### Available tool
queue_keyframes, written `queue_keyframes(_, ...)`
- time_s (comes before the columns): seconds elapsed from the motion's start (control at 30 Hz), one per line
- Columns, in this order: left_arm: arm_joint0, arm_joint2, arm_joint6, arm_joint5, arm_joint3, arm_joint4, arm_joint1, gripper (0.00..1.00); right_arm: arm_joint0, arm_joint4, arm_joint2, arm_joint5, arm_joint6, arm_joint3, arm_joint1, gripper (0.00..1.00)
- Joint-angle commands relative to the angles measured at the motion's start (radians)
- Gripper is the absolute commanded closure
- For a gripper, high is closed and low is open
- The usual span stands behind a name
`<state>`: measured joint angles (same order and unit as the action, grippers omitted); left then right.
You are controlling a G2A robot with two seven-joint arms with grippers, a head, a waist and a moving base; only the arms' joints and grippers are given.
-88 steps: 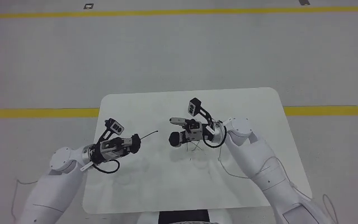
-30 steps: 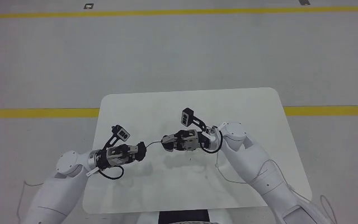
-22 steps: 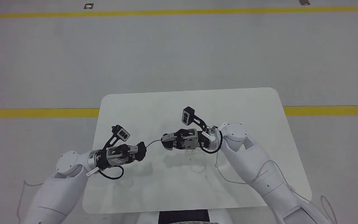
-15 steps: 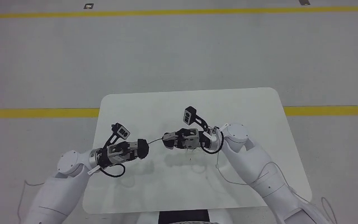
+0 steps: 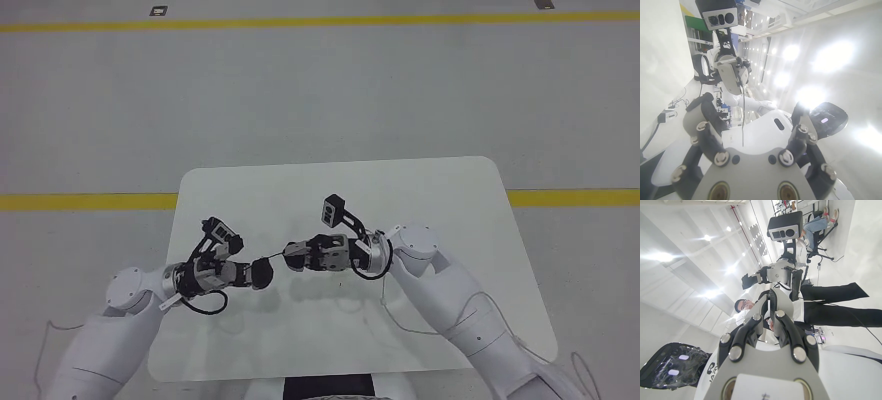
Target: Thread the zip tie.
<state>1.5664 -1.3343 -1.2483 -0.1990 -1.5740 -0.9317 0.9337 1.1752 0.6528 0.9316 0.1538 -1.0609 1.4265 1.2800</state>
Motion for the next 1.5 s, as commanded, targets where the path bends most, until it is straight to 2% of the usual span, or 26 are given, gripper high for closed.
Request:
queue_keyframes(0.0, 0.0, -0.001, 0.001, -0.001, 0.0, 0.004, 0.0, 0.0, 0.0, 0.0, 0.0, -0.001, 0.0, 0.0, 0.0, 1.0)
queue_keyframes(0.13, 0.0, -0.001, 0.001, -0.001, 0.0, 0.004, 0.0, 0.0, 0.0, 0.0, 0.0, -0.001, 0.0, 0.0, 0.0, 1.0)
queue_keyframes(0.27, 0.0, 0.008, 0.038, 0.006, -0.015, 0.02, 0.002, 0.0, 0.014, -0.013, -0.002, 0.002, 0.048, 0.018, -0.001, 1.0)
queue_keyframes(0.57, 0.006, 0.008, 0.035, 0.015, -0.018, 0.03, 0.002, 0.01, 0.018, -0.032, 0.001, 0.019, 0.075, 0.031, -0.006, 1.0)
queue_keyframes(0.6, 0.007, 0.007, 0.035, 0.016, -0.018, 0.031, 0.002, 0.07, 0.017, -0.034, 0.001, 0.02, 0.073, 0.032, -0.007, 1.0)
queue_keyframes(0.67, 0.007, 0.007, 0.035, 0.019, -0.017, 0.031, 0.002, 0.33, 0.014, -0.045, -0.001, 0.027, 0.068, 0.032, -0.008, 1.0)
queue_keyframes(0.7, 0.007, 0.007, 0.035, 0.02, -0.016, 0.031, 0.002, 0.39, 0.013, -0.048, -0.002, 0.03, 0.066, 0.033, -0.009, 1.0)
queue_keyframes(0.73, 0.007, 0.007, 0.035, 0.021, -0.016, 0.031, 0.002, 0.5, 0.012, -0.053, -0.004, 0.033, 0.065, 0.034, -0.009, 1.0)
queue_keyframes(0.77, 0.007, 0.008, 0.034, 0.022, -0.016, 0.032, 0.002, 0.53, 0.011, -0.058, -0.005, 0.036, 0.065, 0.035, -0.01, 1.0)
queue_keyframes(1.1, 0.002, 0.02, 0.034, 0.024, -0.009, 0.038, 0.004, 0.67, 0.003, -0.07, -0.016, 0.039, 0.059, 0.032, -0.012, 1.0)
queue_keyframes(1.33, 0.003, 0.023, 0.035, 0.025, -0.006, 0.04, 0.005, 0.71, 0.002, -0.079, -0.015, 0.038, 0.058, 0.033, -0.016, 1.0)
queue_keyframes(1.47, 0.004, 0.026, 0.037, 0.025, -0.002, 0.043, 0.006, 0.77, 0.004, -0.084, -0.014, 0.039, 0.057, 0.037, -0.019, 1.0)
